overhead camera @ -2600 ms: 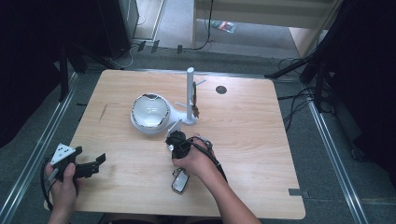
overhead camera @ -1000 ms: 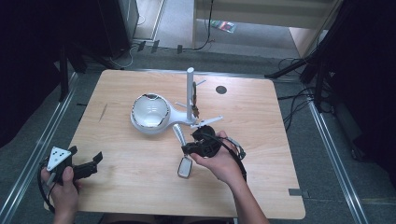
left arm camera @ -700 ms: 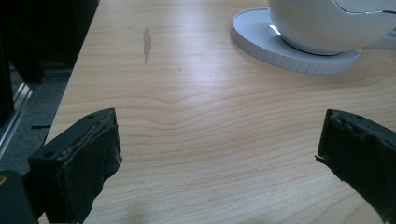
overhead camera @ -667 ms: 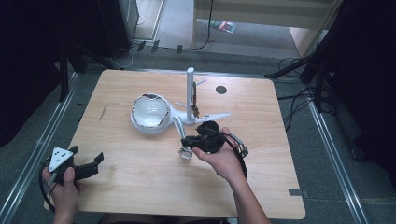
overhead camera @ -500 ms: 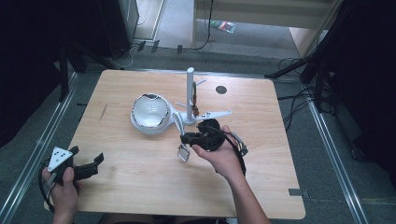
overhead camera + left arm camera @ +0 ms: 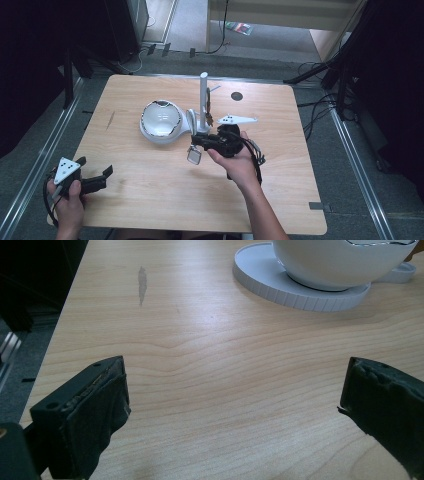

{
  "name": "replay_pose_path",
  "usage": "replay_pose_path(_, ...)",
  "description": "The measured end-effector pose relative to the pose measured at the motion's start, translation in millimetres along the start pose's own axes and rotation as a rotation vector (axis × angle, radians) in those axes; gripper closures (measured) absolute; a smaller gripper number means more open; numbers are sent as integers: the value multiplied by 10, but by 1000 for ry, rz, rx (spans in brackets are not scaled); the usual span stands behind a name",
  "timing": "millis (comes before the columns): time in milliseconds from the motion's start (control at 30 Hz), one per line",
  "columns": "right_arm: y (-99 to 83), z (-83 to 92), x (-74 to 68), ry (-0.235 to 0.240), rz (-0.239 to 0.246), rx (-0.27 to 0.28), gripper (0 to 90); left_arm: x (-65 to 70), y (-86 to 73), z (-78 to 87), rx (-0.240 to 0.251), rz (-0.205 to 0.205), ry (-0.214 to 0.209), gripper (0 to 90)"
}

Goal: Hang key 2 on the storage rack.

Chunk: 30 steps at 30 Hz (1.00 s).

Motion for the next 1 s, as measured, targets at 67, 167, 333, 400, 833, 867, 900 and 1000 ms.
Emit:
replay_pose_path(67,14,16,33,10,-6,21,758,2,1,-6,-1,-1,2,0)
replay_pose_path(167,37,34,91,50,-26,67,757,4,1,-11,-4,-4,1,0)
replay_pose_path(333,49,47,226,142,-86,117,757,2,1,-11,-6,-2,1,0)
replay_pose_path(400,44,43,277,164,-107,118,757,3,0,-13,-9,-4,0,0)
replay_pose_path(833,-2,-69,539,241,-162,110,756,16,-2,-18,-12,-13,3,0)
replay_pose_path(867,-4,-71,555,243,-172,110,756,16,-2,-19,-12,-13,3,0)
replay_pose_path(900,-6,-75,570,244,-182,110,756,15,-2,-18,-12,-14,4,0)
replay_pose_path(1000,-20,-105,605,251,-196,101,756,16,-2,-20,-13,-15,3,0)
Point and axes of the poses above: each handheld gripper's, and its own axes: z roughly backward along the jaws, y roughly out of its top, x roughly to its right, the point moved 8 cm from there along -z, roughly forward along the jaws, and after that the axes turned 9 degrees about -x, right-handed, at the moved point
